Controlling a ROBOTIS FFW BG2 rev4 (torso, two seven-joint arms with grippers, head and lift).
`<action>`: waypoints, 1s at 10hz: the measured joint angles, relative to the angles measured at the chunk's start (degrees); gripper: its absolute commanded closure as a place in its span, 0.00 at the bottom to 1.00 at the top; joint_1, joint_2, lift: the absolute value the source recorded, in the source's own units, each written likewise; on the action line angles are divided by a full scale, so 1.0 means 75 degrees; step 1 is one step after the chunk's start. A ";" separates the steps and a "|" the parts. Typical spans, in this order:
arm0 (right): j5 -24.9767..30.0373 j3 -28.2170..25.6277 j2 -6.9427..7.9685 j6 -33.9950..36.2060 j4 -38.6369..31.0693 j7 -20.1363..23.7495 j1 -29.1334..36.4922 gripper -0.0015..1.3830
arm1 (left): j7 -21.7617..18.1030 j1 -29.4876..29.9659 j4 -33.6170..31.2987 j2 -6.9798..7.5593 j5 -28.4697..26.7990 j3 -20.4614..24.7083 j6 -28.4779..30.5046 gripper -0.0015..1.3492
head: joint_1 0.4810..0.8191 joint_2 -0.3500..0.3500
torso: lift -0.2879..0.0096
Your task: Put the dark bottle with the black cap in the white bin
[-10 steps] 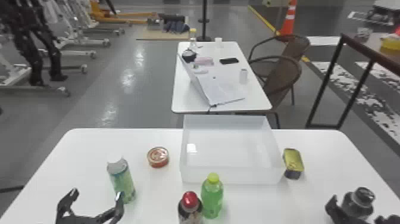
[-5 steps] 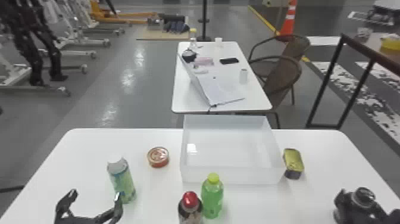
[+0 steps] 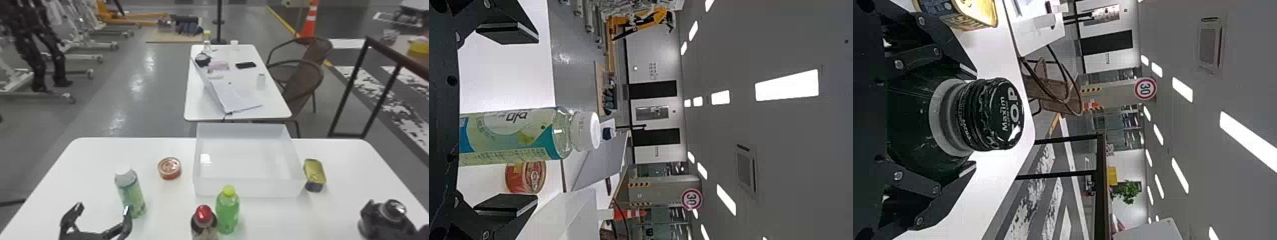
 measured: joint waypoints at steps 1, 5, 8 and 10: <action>0.0008 0.0000 0.0049 -0.0032 -0.0335 -0.0049 0.0090 0.58 | 0.0000 -0.0009 0.0009 0.0000 0.0000 -0.0005 -0.0003 0.12 | 0.20 0.50 | 0.63; 0.0196 -0.0081 0.0202 0.1415 -0.3027 -0.0335 0.0266 0.58 | -0.0001 -0.0049 0.0047 0.0000 0.0000 -0.0039 0.0007 0.12 | 0.20 0.50 | 0.63; -0.0287 -0.0046 0.0226 0.1951 -0.3314 0.0219 -0.0482 0.66 | 0.0002 -0.0087 0.0109 0.0000 0.0011 -0.0080 -0.0007 0.12 | 0.20 0.50 | 0.63; -0.0411 0.0131 0.0337 0.1888 -0.2556 0.0696 -0.1345 0.65 | 0.0000 -0.0110 0.0135 0.0000 0.0023 -0.0123 0.0002 0.12 | 0.20 0.50 | 0.63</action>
